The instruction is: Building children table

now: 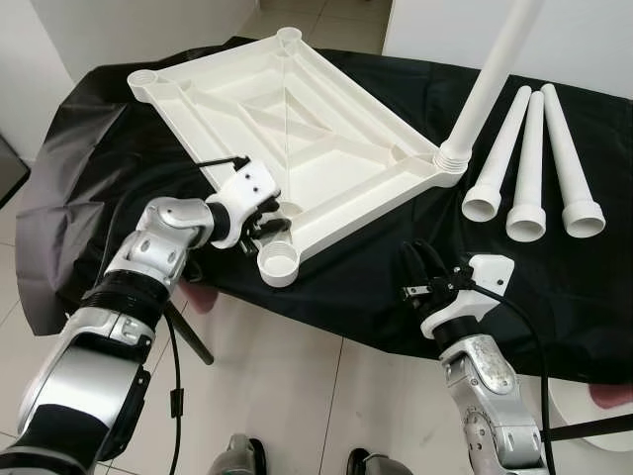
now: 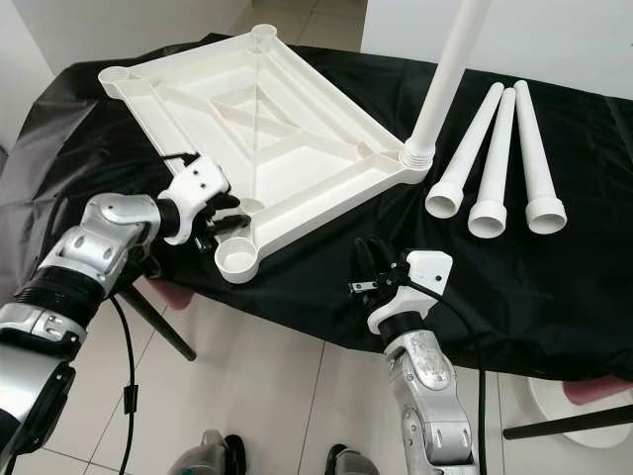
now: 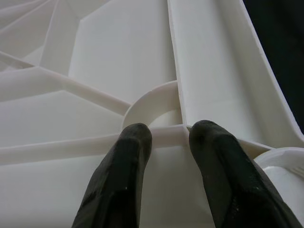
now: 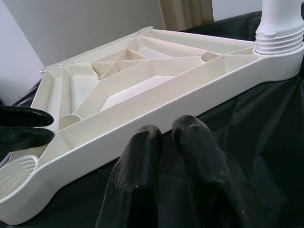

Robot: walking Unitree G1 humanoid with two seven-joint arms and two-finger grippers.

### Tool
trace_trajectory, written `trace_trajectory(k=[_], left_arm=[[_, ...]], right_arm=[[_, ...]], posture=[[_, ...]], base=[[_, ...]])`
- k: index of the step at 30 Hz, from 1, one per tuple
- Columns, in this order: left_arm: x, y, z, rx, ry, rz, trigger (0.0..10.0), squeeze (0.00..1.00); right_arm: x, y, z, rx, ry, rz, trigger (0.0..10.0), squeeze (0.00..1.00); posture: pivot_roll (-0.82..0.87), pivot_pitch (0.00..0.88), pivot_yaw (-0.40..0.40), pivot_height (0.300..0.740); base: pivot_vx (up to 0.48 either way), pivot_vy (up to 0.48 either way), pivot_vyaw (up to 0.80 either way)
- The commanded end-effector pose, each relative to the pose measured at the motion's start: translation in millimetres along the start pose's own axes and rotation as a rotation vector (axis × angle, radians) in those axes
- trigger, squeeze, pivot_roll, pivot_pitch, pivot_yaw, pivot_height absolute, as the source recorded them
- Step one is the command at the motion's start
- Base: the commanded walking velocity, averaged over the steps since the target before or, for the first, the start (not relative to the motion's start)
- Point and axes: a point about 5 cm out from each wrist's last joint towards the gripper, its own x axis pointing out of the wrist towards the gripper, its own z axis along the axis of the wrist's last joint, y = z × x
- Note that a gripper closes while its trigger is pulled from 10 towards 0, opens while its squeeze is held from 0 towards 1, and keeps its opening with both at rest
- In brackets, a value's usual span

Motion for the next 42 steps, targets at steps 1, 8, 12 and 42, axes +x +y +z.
trace_trajectory(k=[1,8,12,42], left_arm=[[5.5,-11.5,-10.3,0.016,0.049,-0.023,10.0,0.0],[26.2,-41.3,-6.1,0.049,0.04,-0.089,10.0,0.0],[33.9,-50.4,0.5,0.036,0.013,-0.117,10.0,0.0],[52.2,-55.3,45.6,-0.07,-0.191,-0.096,10.0,0.0]], right_arm=[[-0.8,-1.2,-1.7,0.009,0.003,-0.001,10.0,0.0],[0.4,-3.4,-0.4,0.004,-0.002,-0.006,10.0,0.0],[0.6,-5.0,0.7,-0.002,-0.004,-0.01,10.0,0.0],[-7.0,-13.6,-0.8,-0.015,-0.004,-0.077,10.0,0.0]], posture=[[0.01,0.146,0.004,0.74],[0.01,0.151,0.006,0.74],[0.0,0.151,0.008,0.74],[-0.01,0.156,0.015,0.74]], base=[[0.0,0.0,0.0],[0.0,0.0,0.0],[0.0,0.0,0.0],[0.0,0.0,0.0]])
